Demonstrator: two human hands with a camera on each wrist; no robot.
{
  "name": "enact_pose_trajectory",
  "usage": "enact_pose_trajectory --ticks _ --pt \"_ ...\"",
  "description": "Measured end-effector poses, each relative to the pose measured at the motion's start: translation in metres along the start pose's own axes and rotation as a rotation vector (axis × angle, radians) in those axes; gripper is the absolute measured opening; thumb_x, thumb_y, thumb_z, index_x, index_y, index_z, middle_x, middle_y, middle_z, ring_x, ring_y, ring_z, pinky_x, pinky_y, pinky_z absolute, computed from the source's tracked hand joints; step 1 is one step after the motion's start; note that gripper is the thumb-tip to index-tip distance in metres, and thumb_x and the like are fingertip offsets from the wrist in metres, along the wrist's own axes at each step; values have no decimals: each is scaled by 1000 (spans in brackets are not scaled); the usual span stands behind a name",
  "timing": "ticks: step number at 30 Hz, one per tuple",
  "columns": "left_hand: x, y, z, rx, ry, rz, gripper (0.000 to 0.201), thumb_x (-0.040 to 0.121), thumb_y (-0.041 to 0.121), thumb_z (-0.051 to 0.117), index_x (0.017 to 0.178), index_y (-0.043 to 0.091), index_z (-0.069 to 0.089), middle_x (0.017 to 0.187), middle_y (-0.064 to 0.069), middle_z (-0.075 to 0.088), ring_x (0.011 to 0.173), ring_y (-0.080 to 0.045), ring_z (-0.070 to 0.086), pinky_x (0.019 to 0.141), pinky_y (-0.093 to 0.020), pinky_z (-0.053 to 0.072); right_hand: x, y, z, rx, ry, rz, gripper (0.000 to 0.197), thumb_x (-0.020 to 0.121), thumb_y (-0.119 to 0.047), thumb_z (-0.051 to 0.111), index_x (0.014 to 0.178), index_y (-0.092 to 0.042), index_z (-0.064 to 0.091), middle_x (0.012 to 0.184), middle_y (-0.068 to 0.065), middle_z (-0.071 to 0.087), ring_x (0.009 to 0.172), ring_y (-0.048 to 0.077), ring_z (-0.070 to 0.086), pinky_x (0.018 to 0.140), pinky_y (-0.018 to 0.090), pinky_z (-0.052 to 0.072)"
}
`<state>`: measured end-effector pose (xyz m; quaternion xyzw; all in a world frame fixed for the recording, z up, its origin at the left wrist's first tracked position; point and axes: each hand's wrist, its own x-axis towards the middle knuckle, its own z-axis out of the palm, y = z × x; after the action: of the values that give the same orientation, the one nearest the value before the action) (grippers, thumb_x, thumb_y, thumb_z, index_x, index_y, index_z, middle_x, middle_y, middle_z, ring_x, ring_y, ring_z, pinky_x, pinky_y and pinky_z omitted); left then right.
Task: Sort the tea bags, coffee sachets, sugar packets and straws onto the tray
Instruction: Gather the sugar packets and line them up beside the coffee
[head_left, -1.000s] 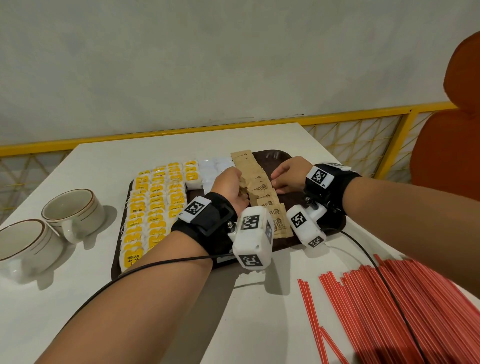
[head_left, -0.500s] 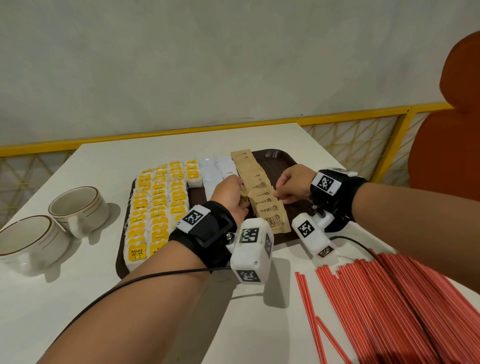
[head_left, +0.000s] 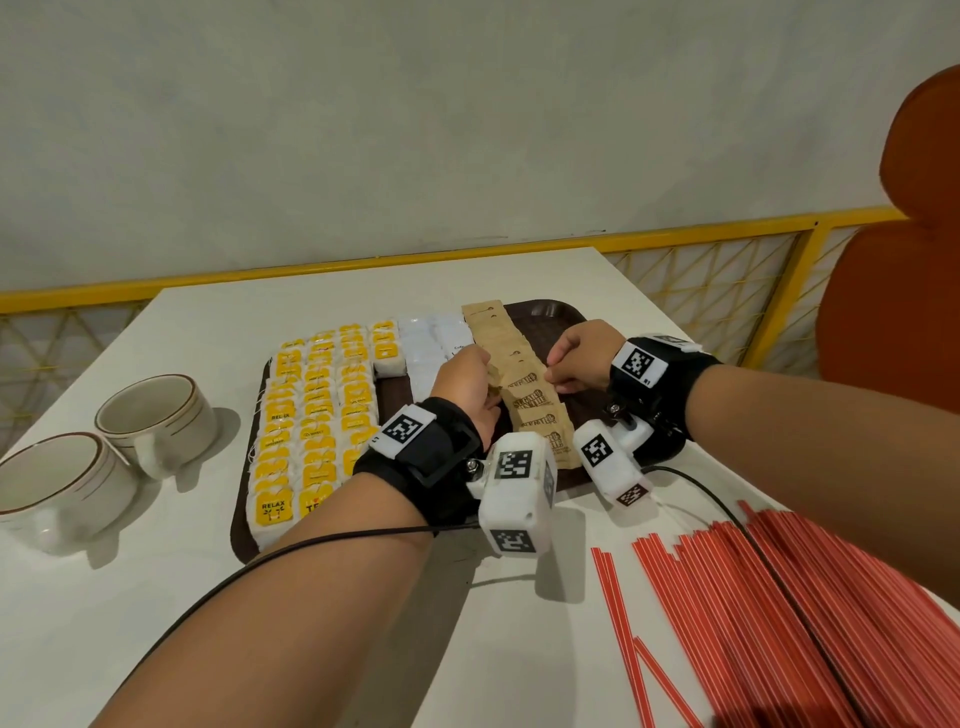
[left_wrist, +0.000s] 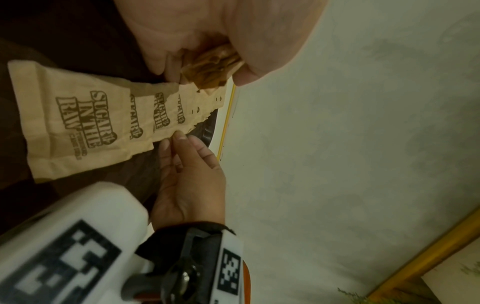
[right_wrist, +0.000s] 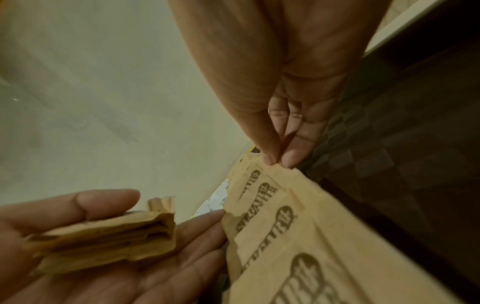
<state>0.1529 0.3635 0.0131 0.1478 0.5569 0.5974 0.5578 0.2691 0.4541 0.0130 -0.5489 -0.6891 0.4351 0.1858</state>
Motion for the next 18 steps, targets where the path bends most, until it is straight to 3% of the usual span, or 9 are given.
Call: enact_pose_trajectory --ticks 3,7,11,14,18 --pt "-2 2 -2 -13 -9 2 16 96 14 36 84 14 47 85 -8 59 83 -21 56 87 -34 36 -1 0 0 12 -8 17 20 83 4 67 71 -8 56 89 19 66 81 28 66 86 40 56" --pt "-4 0 -8 -23 -28 -20 17 95 15 36 84 12 48 86 -8 60 79 -20 54 92 -34 37 -6 5 -3 24 -24 51 18 85 -4 69 73 -6 56 86 18 65 70 21 61 84 39 57" --pt "-10 -5 -13 -17 -62 -57 18 94 13 35 86 10 51 93 -12 60 85 -22 55 81 -32 41 -15 11 -6 -11 -122 79 18 83 -3 71 74 -6 56 76 13 65 65 17 61 75 31 56" --pt "-13 -9 -13 -10 -67 -57 21 95 15 35 86 12 53 103 -13 63 99 -26 57 89 -35 35 -19 12 -6 -5 -146 59 19 82 5 69 70 -4 56 70 13 63 62 18 60 74 31 55" --pt "-12 -11 -10 -14 -76 -41 20 94 16 35 95 11 55 118 -16 64 109 -29 59 102 -37 36 -21 13 -6 -13 -100 37 20 81 5 69 70 -5 56 69 13 64 60 17 62 68 28 56"
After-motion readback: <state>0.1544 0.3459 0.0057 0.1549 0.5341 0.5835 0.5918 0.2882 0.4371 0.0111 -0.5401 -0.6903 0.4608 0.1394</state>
